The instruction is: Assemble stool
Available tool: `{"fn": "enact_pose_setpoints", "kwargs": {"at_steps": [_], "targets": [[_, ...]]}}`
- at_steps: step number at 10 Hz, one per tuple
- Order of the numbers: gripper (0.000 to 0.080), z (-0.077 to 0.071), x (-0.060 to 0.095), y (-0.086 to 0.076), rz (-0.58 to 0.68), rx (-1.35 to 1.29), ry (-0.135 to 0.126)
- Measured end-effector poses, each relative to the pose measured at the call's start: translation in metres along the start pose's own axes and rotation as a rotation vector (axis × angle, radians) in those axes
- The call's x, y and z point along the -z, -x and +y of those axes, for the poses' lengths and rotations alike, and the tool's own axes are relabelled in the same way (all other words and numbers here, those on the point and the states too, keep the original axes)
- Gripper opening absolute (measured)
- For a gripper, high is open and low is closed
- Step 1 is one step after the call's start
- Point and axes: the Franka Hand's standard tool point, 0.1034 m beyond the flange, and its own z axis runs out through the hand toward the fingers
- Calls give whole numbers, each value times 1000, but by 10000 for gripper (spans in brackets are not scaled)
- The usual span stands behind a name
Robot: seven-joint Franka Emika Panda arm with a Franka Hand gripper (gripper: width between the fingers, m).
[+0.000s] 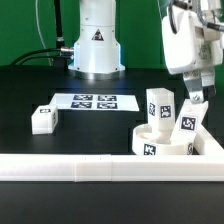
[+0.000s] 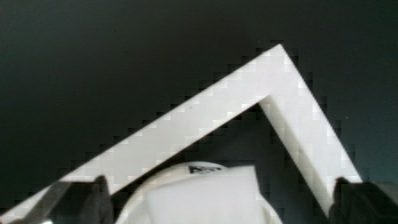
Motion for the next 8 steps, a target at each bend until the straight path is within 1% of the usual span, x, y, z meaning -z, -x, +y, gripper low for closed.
{"fn": "enact_pose_setpoints", "kwargs": {"at_steps": [1, 2, 3, 5, 8], "targets": [[637, -11, 13, -2, -8, 27, -16], [647, -18, 24, 0, -19, 38, -14], [649, -22, 30, 4, -28, 39, -17], [649, -18, 24, 2, -20, 43, -14], [649, -18, 24, 1, -19, 52, -14]]}}
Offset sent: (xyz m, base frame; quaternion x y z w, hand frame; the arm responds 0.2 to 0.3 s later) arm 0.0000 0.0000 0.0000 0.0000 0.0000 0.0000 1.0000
